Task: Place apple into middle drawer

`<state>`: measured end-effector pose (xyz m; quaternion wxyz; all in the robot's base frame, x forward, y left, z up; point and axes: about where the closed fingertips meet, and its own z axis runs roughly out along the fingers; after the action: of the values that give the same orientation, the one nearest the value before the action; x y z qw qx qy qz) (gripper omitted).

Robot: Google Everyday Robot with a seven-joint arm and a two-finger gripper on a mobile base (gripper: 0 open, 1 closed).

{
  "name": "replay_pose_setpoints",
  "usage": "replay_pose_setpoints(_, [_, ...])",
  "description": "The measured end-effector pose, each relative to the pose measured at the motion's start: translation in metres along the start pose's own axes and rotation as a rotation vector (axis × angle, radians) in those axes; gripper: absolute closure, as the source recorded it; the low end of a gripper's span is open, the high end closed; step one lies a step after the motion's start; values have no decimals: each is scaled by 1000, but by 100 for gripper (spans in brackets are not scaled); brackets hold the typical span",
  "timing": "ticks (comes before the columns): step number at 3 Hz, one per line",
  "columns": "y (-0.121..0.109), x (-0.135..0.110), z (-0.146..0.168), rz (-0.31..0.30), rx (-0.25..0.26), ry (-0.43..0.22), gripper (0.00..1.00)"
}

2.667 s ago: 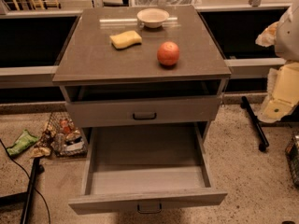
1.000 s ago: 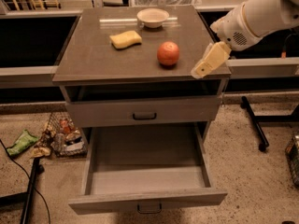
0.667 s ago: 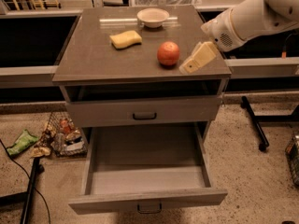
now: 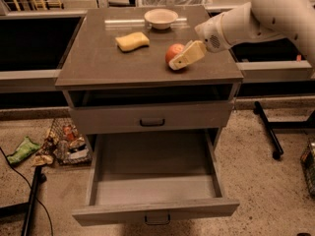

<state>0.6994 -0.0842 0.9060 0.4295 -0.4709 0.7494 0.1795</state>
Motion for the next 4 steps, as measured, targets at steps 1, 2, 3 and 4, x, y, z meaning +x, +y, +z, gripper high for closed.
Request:
replay_pose_setpoints(1, [-1, 1, 28, 35, -17, -27, 0])
replay_pose_setpoints(2, [-6, 8, 41, 87, 10, -59, 0])
replay_pose_setpoints(3, [-15, 18, 50, 138, 59, -83, 0])
replay_pose_setpoints(4, [-23, 27, 53, 178, 100, -103, 17])
